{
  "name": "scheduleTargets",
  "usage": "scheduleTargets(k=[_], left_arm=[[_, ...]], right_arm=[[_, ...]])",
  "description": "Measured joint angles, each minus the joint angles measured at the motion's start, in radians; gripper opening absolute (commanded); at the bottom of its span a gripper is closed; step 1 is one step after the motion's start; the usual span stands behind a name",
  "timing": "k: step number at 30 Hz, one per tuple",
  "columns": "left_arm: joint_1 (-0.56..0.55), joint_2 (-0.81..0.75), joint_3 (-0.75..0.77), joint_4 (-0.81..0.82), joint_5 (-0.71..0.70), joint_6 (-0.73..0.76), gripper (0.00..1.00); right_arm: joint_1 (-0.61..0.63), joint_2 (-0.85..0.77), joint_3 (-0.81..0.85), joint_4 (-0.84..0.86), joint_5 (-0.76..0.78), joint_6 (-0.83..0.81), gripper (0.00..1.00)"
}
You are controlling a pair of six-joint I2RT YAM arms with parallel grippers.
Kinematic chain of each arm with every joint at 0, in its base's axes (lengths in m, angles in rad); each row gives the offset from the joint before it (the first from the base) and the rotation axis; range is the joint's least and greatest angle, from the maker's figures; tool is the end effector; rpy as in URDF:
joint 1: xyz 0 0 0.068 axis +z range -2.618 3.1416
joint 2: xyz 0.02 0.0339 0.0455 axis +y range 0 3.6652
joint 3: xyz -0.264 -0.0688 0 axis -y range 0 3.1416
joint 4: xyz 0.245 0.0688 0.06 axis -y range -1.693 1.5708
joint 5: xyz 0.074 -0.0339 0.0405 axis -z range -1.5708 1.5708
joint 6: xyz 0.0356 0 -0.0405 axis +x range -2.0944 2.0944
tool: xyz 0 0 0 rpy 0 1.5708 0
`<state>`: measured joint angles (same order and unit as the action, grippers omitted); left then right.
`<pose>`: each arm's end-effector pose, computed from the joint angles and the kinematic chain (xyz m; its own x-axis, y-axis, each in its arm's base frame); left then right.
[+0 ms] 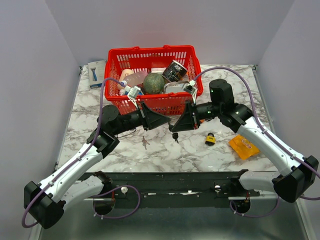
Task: Unlock with the key
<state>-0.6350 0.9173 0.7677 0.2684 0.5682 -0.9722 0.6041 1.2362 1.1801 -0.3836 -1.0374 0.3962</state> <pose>0.1609 -0.1423 0.3582 -0.7146 -0.3384 -0.6122 0.6029 0.1457 -0.7844 0.2004 0.1755 0.3698 -0.6821 -0.2324 -0.6933 -0.7228 0.0711 0.6873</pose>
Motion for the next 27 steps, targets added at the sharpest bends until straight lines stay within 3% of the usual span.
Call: scheduleTargets(k=[2,5,6,7,8,10,12,15,21,27], left_arm=[[0.0,0.0,-0.001,0.0,0.0,-0.001,0.0],[0.0,0.0,-0.003,0.0,0.0,-0.002,0.0],[0.0,0.0,-0.003,-0.002,0.0,-0.001,0.05],[0.0,0.0,-0.003,-0.002,0.0,0.0,0.4],[0.001,0.001,-0.003,-0.003,-0.002,0.003,0.59],[0.001,0.006,-0.002,-0.01,-0.011,0.019,0.86],[0.001,0.013,0.003,-0.036,-0.021,0.033,0.96],[-0.001,0.029,0.021,-0.114,-0.071,0.079,0.99],[-0.021,0.082,0.102,-0.251,-0.179,0.21,0.91],[-0.166,0.291,0.241,-0.311,-0.251,0.368,0.85]], right_arm=[[0.0,0.0,-0.004,0.009,0.0,0.003,0.01],[0.0,0.0,-0.015,0.029,0.002,0.017,0.01],[0.0,0.0,-0.019,0.037,0.002,0.025,0.01],[0.0,-0.001,-0.023,0.044,0.004,0.033,0.01],[0.0,-0.002,-0.026,0.051,0.009,0.04,0.01],[0.002,-0.012,-0.035,0.061,0.042,0.057,0.01],[0.0,-0.029,-0.045,0.073,0.081,0.069,0.01],[-0.027,-0.084,-0.081,0.08,0.146,0.086,0.01],[-0.217,-0.233,-0.169,0.077,0.266,0.115,0.01],[-0.347,-0.415,-0.165,-0.042,0.502,0.119,0.01]])
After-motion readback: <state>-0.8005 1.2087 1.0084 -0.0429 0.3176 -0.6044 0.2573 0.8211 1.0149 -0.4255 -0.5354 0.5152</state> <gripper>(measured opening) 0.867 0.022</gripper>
